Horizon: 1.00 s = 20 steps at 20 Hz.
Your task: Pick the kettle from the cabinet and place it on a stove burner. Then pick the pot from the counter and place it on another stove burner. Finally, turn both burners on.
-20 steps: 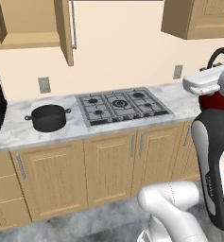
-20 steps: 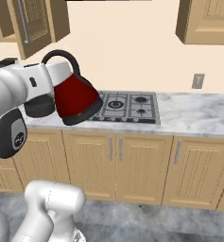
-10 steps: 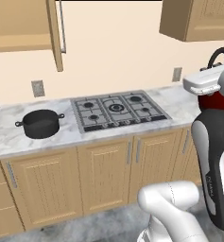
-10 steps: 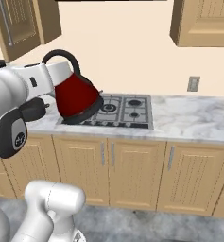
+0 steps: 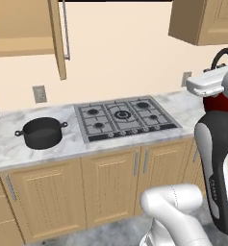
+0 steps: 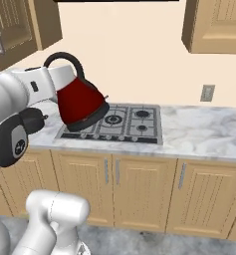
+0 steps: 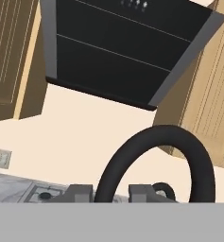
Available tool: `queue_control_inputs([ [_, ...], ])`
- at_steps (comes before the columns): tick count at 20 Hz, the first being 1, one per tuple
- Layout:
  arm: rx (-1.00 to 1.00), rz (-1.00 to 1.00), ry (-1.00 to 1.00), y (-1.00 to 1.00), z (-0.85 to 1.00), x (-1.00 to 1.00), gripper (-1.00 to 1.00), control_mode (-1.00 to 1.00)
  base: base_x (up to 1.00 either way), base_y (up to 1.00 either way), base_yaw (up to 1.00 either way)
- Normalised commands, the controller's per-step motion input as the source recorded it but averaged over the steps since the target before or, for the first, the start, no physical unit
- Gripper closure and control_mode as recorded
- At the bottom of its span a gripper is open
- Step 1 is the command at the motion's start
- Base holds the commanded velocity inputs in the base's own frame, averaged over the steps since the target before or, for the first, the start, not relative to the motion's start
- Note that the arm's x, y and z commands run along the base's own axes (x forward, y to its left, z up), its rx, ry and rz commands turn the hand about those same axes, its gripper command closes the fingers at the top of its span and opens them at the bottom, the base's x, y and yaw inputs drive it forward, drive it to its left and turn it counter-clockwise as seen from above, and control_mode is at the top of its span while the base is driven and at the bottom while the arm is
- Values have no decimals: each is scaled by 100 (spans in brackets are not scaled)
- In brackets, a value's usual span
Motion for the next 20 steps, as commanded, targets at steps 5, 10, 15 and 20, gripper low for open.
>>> queue_control_inputs([
  [5, 0, 0, 0, 0, 0, 0, 100, 100, 60, -20, 4],
  [10, 0, 0, 0, 0, 0, 0, 100, 100, 66, -28, 8],
  [15, 0, 0, 0, 0, 0, 0, 100, 100, 56, -32, 10],
  [20, 0, 0, 0, 0, 0, 0, 100, 100, 44, -31, 10],
])
